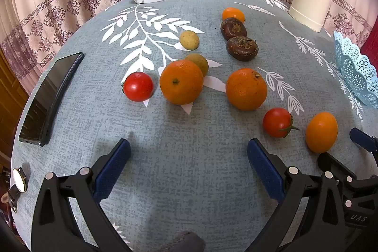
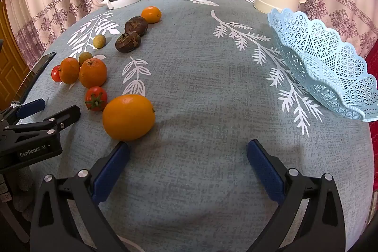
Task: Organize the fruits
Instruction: 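Move the right gripper toward the large orange on the table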
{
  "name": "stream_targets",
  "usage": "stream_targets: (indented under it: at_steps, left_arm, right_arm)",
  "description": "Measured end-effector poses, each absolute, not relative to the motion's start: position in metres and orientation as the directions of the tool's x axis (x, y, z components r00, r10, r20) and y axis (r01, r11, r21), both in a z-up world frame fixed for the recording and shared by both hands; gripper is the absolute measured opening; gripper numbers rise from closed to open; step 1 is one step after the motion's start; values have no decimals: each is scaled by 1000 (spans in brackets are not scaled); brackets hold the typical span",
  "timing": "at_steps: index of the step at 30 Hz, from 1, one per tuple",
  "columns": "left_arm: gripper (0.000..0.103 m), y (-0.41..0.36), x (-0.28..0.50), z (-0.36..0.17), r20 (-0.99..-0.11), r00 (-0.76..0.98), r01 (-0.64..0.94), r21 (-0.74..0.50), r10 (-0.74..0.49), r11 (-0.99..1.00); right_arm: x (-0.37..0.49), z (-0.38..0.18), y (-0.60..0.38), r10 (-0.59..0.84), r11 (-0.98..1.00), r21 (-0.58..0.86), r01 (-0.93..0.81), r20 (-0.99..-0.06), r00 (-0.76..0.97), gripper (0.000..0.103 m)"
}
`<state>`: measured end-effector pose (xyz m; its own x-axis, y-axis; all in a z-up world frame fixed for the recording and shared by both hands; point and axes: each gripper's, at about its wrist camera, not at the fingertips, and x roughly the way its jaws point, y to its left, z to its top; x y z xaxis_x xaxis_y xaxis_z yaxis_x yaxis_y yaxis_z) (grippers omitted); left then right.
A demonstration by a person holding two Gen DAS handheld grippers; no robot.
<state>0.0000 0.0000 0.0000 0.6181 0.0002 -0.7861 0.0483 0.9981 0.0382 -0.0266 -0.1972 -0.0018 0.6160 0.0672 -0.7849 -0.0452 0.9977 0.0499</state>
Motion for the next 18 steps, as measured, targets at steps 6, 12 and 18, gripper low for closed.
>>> stream_targets:
  at_steps: [6, 12, 18]
  left_arm:
    - [101, 0, 0, 0, -787, 618, 48, 38, 0, 998]
    - [101, 1, 0, 0, -786, 618, 47, 36, -1, 998]
    - [101, 0, 0, 0, -786, 618, 42, 40, 5, 998]
  right_arm:
    - [-27, -2, -197, 67, 998, 50, -45, -785, 616, 98]
    - [-26, -2, -197, 65, 998, 48, -45, -786, 615, 98]
    - [-26, -2, -197, 65, 998, 47, -45, -787, 614, 98]
